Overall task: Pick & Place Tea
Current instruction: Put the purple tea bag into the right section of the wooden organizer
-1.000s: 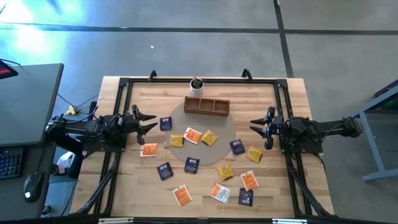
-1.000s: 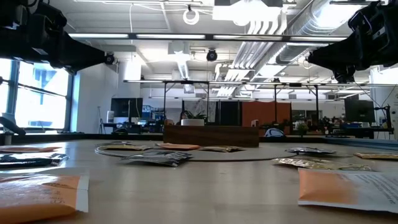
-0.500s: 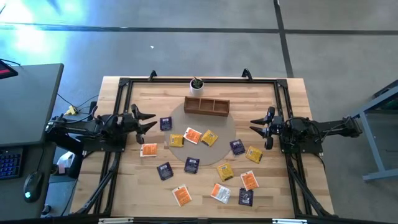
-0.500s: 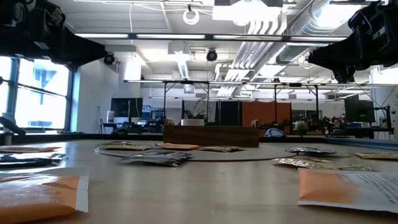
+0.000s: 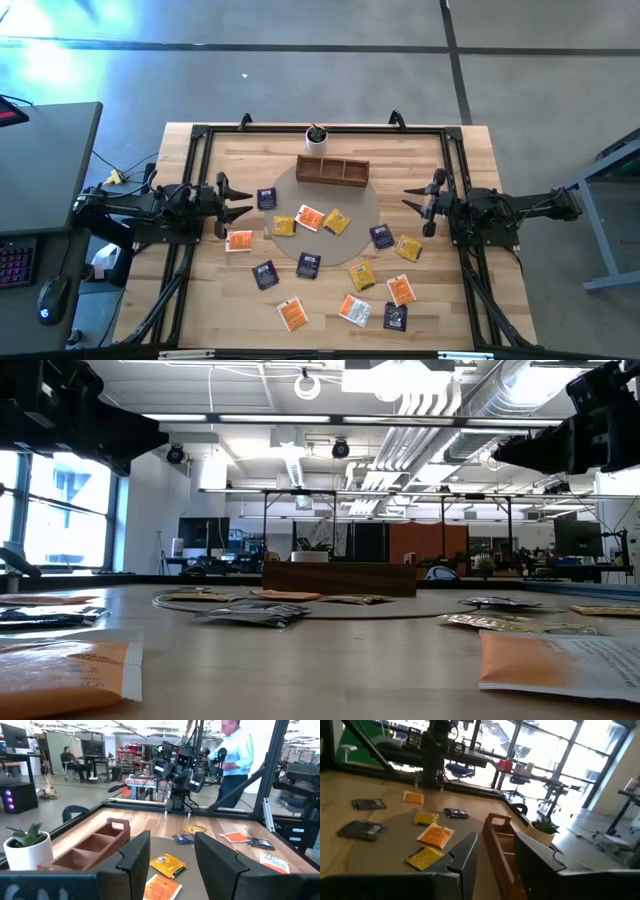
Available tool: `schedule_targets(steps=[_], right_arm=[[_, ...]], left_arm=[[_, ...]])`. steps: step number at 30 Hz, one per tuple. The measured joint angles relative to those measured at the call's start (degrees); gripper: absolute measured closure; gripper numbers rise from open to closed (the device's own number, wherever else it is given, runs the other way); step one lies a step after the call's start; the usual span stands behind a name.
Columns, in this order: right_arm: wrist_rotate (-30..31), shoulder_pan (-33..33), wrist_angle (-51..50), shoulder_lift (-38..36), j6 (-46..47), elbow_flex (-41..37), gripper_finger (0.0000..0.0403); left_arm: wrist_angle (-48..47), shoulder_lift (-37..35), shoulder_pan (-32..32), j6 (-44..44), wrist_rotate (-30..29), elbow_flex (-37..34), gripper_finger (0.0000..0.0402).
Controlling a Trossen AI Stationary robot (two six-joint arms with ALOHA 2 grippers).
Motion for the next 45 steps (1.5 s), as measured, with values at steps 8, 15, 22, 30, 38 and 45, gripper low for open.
schedule_targets(steps=[8, 15, 22, 30, 38, 45], right_arm=[[-2.4, 0.0, 0.5, 0.0, 11.7, 0.0, 0.0279], [-3.9, 0.0, 4.1, -0.1, 17.6, 0.0, 0.0279], [2.4, 0.0, 6.9, 0.1, 17.6, 0.0, 0.0279], [-7.4, 0.1, 22.9, 6.6, 13.9, 0.0, 0.0279], [-12.5, 2.6, 29.6, 29.9, 14.1, 8.2, 0.0279], [-10.9, 5.0, 15.1, 49.7, 15.5, 18.7, 0.0279]], left_arm=[[4.2, 0.0, 0.0, -0.8, -0.9, 0.0, 0.0250], [7.7, 0.0, 0.0, -1.1, -0.6, 0.0, 0.0250], [6.0, 0.0, 0.0, -10.0, -0.5, 0.0, 0.0250], [3.8, 0.0, 0.0, -12.0, -3.7, 0.0, 0.0250], [3.3, 0.0, 0.0, -16.7, -8.3, 0.0, 0.0250], [8.3, 2.3, 0.0, -14.9, -2.7, 0.0, 0.0250]])
